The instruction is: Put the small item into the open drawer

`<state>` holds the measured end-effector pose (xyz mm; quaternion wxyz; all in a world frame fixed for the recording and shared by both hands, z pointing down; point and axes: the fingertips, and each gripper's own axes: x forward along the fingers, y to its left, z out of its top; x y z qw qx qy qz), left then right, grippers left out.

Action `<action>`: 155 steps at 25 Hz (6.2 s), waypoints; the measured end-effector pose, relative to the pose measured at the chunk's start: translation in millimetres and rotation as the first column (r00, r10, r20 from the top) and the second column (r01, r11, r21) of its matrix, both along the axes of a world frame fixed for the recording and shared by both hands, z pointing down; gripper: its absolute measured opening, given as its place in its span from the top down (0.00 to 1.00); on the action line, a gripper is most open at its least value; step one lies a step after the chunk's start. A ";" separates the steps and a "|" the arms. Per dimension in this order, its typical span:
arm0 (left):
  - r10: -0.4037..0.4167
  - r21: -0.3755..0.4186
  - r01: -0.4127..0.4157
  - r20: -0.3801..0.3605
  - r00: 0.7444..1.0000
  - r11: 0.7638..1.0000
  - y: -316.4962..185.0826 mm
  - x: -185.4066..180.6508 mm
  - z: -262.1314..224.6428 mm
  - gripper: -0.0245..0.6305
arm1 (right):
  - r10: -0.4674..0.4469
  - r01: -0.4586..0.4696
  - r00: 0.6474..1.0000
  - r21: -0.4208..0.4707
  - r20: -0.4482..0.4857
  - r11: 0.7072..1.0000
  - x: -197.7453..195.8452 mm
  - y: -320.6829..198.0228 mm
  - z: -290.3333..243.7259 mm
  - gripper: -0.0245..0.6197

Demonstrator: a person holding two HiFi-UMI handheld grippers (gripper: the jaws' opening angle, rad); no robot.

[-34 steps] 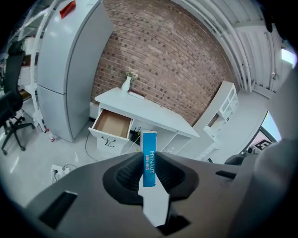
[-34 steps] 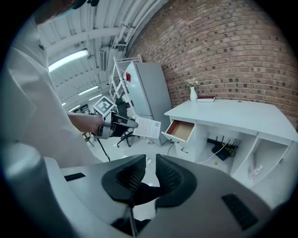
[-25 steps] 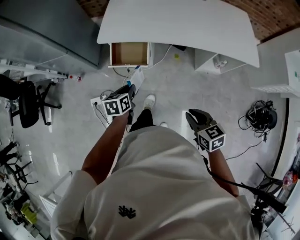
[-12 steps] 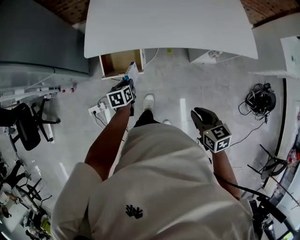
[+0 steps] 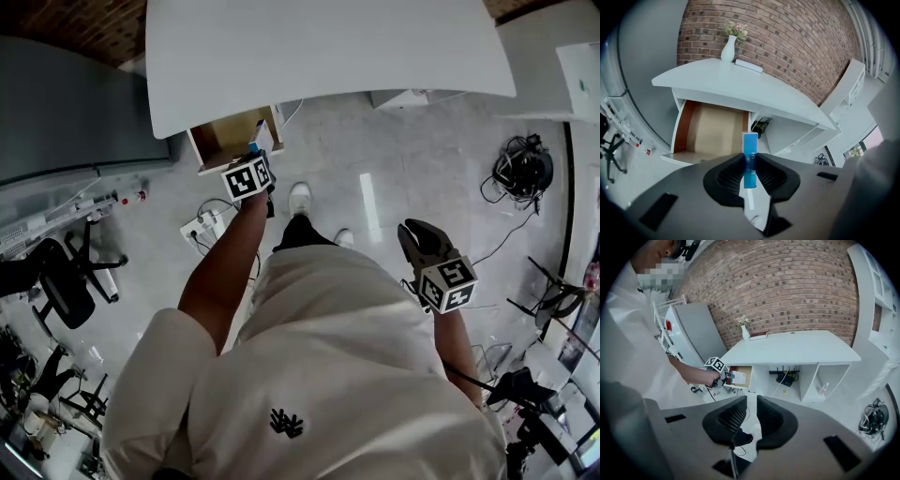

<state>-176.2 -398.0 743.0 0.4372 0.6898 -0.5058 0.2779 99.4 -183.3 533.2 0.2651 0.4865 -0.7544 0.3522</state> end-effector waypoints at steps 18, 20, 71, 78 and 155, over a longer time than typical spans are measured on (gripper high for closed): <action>0.023 -0.114 -0.011 0.103 0.994 0.993 -70.8 27.3 101.8 0.83 | 0.108 -0.113 0.993 -0.105 -0.050 0.988 22.4 -15.5 25.7 0.82; 0.021 -0.127 -0.006 0.113 0.993 0.992 -74.2 28.3 109.2 0.83 | 0.109 -0.115 0.992 -0.113 -0.057 0.987 22.6 -16.9 24.2 0.82; 0.158 0.056 -0.152 -0.121 0.980 0.987 39.9 55.8 -17.5 0.87 | -0.046 0.045 0.998 0.015 0.046 0.999 16.3 30.2 -6.3 0.90; 0.205 0.121 -0.185 -0.184 0.961 0.975 111.3 79.7 -74.7 0.91 | -0.137 0.133 0.988 0.059 0.077 0.989 27.4 63.4 -15.1 0.91; 0.363 0.364 -0.274 -0.202 0.910 0.890 430.3 158.2 -249.6 0.91 | -0.455 0.426 0.885 0.220 0.100 0.878 27.3 262.9 -56.7 0.92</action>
